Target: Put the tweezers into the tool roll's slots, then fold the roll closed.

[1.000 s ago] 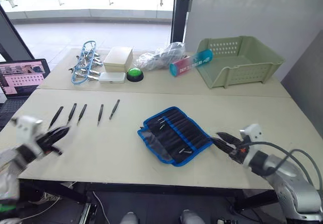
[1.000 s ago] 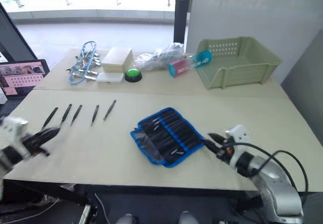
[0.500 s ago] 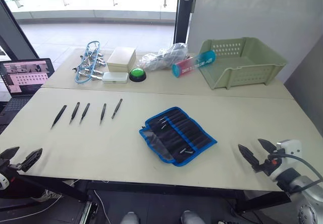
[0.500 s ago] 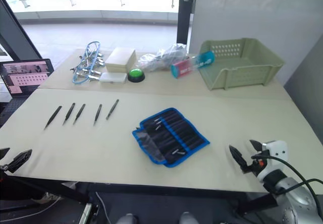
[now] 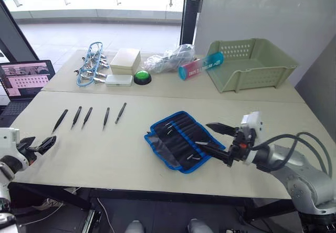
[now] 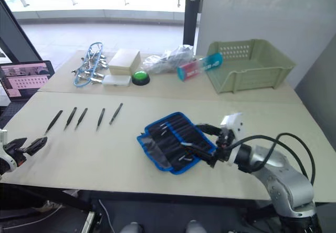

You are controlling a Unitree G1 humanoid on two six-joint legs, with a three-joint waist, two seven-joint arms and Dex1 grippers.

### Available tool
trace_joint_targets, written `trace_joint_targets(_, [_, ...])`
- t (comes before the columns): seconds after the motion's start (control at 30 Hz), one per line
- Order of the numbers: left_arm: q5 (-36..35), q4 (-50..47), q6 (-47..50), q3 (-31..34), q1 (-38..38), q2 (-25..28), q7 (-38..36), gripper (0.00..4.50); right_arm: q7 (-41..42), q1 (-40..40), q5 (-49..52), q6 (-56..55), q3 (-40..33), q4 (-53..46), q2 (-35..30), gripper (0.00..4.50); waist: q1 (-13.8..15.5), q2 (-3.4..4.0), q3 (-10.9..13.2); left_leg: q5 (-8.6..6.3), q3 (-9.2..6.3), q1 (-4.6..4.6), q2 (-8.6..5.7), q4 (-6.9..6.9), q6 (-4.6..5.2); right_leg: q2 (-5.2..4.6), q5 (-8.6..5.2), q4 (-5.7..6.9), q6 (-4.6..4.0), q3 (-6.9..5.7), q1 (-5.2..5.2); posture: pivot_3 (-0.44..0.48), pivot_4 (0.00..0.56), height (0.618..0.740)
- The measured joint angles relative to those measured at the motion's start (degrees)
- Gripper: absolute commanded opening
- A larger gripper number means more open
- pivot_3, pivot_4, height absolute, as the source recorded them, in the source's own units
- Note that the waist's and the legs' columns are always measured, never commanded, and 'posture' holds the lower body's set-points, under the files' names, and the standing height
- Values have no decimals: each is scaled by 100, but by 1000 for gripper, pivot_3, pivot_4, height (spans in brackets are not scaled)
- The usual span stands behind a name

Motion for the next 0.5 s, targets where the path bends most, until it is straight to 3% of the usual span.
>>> trace_joint_targets(0.2, [435, 1442, -388, -392, -1226, 13, 451, 4456, -13, -282, 22, 196, 198, -109, -10, 4500, 29, -3, 0, 1, -7, -31, -1, 9, 0, 0, 0, 16, 0, -11, -34, 0, 150, 740])
trace_joint_targets(0.47, [1006, 2178, -665, -784, -1869, -164, 1222, 4456, -264, -198, 237, 485, 111, -412, -193, 4500, 58, -1, -2, 3, -7, -33, -3, 12, -1, -1, 0, 81, -1, -15, -70, 0, 150, 740])
trace_joint_targets(0.5, [1055, 2198, -661, -805, -1913, -197, 1289, 3876, -276, -161, 251, 488, 67, -453, -229, 4500, 68, 2, -3, 4, -7, -32, -3, 13, -3, -1, 0, 82, -1, -15, -70, 0, 150, 740])
